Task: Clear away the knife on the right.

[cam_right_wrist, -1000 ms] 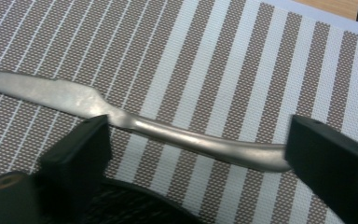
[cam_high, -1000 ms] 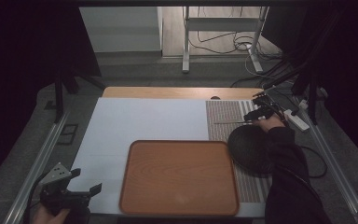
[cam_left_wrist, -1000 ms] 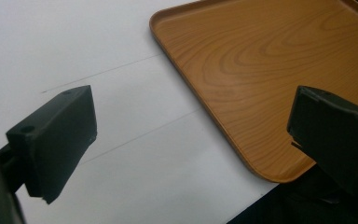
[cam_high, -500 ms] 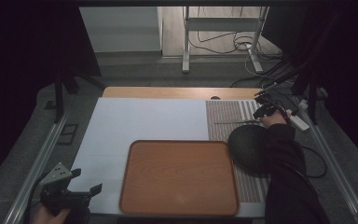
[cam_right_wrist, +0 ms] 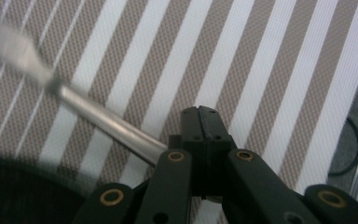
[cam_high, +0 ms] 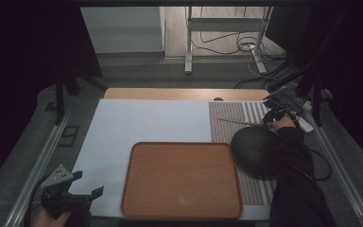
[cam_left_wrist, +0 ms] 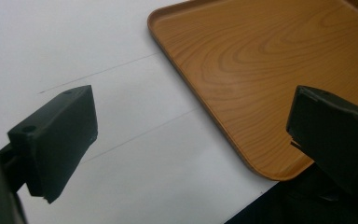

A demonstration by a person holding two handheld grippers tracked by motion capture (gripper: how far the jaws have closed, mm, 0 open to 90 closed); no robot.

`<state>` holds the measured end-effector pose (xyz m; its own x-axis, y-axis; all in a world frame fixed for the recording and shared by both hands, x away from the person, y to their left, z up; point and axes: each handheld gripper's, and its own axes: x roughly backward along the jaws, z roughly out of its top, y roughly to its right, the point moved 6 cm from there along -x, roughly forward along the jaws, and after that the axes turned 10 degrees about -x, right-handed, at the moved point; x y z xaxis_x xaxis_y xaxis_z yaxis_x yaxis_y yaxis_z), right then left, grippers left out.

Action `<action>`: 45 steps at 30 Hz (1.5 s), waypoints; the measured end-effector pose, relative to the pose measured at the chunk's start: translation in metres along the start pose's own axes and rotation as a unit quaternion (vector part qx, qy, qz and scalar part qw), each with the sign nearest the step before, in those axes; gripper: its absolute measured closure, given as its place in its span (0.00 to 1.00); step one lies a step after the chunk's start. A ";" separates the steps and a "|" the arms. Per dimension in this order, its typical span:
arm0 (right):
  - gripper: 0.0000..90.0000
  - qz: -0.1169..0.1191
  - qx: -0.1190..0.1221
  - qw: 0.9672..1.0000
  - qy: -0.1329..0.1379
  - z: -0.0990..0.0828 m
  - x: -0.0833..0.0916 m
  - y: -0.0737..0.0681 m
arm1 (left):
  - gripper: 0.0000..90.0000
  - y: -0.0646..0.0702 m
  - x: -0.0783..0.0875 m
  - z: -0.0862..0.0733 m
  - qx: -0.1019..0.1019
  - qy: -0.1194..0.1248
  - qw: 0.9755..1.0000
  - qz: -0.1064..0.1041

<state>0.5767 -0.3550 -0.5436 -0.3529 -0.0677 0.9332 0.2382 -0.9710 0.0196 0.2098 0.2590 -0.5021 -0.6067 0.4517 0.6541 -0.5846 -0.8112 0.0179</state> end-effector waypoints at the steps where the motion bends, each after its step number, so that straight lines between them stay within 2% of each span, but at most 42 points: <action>1: 1.00 0.003 0.003 1.000 -0.007 -0.003 0.001 0.000 | 0.03 0.000 0.000 0.000 0.000 0.000 1.000 0.000; 3: 1.00 0.003 0.008 1.000 -0.015 -0.006 0.002 0.001 | 0.03 0.000 0.000 0.000 0.000 0.000 1.000 0.000; 5: 1.00 0.012 0.018 0.999 -0.049 -0.015 0.007 0.003 | 0.03 0.000 0.000 0.000 0.000 -0.001 1.000 0.000; 6: 1.00 0.017 0.020 0.998 -0.056 -0.017 0.008 0.003 | 0.03 0.000 0.000 0.000 0.000 -0.002 1.000 0.000; 9: 1.00 0.026 0.025 0.997 -0.067 -0.021 0.010 0.005 | 0.03 0.001 -0.001 0.000 0.000 -0.003 1.000 0.000; 11: 1.00 0.022 0.018 0.998 -0.057 -0.019 0.011 0.007 | 0.03 0.001 -0.001 0.000 -0.001 -0.003 1.000 0.000; 14: 0.83 0.037 -0.007 0.999 -0.020 -0.008 0.018 0.003 | 0.03 0.000 -0.001 0.000 -0.001 -0.003 1.000 0.000; 15: 0.83 0.037 -0.007 0.999 -0.020 -0.008 0.018 0.003 | 0.03 0.000 -0.001 0.000 -0.001 -0.003 1.000 0.000; 17: 0.66 0.044 -0.012 0.999 -0.004 -0.001 0.021 -0.004 | 0.04 0.000 -0.001 0.000 0.001 -0.003 1.000 -0.001; 18: 0.52 0.055 -0.003 0.999 -0.001 0.002 0.020 -0.013 | 0.04 0.000 0.000 0.000 0.001 -0.002 1.000 -0.001; 20: 0.39 0.052 0.010 0.999 0.006 0.006 0.018 -0.023 | 0.04 0.000 0.000 0.000 0.001 -0.001 1.000 -0.001; 21: 0.39 0.052 0.010 0.999 0.006 0.006 0.018 -0.023 | 0.04 0.000 0.000 0.000 0.001 -0.002 1.000 -0.001; 22: 0.25 0.048 0.015 0.999 0.005 0.009 0.015 -0.031 | 0.04 0.000 0.000 0.000 0.000 -0.002 1.000 -0.001; 23: 0.18 0.047 0.011 0.999 0.010 0.010 0.013 -0.035 | 0.04 0.000 0.000 0.000 0.000 -0.002 1.000 -0.002; 24: 0.11 0.044 0.007 0.999 0.009 0.012 0.011 -0.038 | 0.04 0.000 0.000 0.000 0.000 -0.001 1.000 -0.002; 25: 0.11 0.044 0.007 0.999 0.009 0.012 0.011 -0.038 | 0.04 0.000 0.000 0.000 0.000 -0.001 1.000 -0.002; 26: 0.06 0.043 0.008 0.999 0.006 0.012 0.008 -0.041 | 0.04 0.000 0.000 0.000 0.000 -0.001 1.000 -0.002; 27: 0.00 0.037 0.020 0.999 -0.005 0.011 0.002 -0.045 | 0.04 0.000 0.000 0.000 0.001 -0.001 1.000 -0.002; 29: 0.00 0.034 0.022 0.999 -0.011 0.011 0.000 -0.046 | 0.04 0.000 0.000 0.000 0.002 0.000 1.000 -0.003; 30: 0.00 0.021 0.023 0.999 -0.019 0.010 -0.006 -0.046 | 0.04 0.000 0.000 0.000 0.002 0.000 1.000 -0.003; 33: 0.01 0.020 0.020 0.999 -0.026 0.009 -0.011 -0.046 | 0.04 0.000 0.000 0.000 0.003 0.001 1.000 -0.003; 36: 0.19 0.012 0.019 0.999 -0.033 0.009 -0.010 -0.041 | 0.04 0.000 0.000 0.000 0.003 0.002 1.000 -0.004; 38: 0.27 0.003 0.033 0.999 -0.030 0.008 -0.010 -0.037 | 0.04 0.000 0.000 0.000 0.003 0.002 1.000 -0.004; 40: 0.42 0.024 0.043 0.998 -0.031 0.007 -0.009 -0.037 | 0.04 0.000 0.000 0.000 0.003 0.003 1.000 -0.004; 42: 0.59 0.030 0.065 0.997 -0.037 0.007 -0.005 -0.037 | 0.04 0.000 0.000 0.000 0.003 0.003 1.000 -0.004; 44: 0.69 0.033 0.079 0.995 -0.042 0.006 -0.004 -0.037 | 0.04 0.000 0.000 0.000 0.003 0.003 1.000 -0.004; 45: 0.78 0.039 0.085 0.995 -0.044 0.005 -0.003 -0.037 | 0.04 0.000 0.000 -0.001 0.002 0.003 1.000 -0.004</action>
<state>0.5734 -0.3181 -0.5452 -0.2477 -0.1142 0.9621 0.4150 -0.9098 -0.0012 0.2092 0.2594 -0.5022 -0.6048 0.4601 0.6500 -0.5869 -0.8092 0.0267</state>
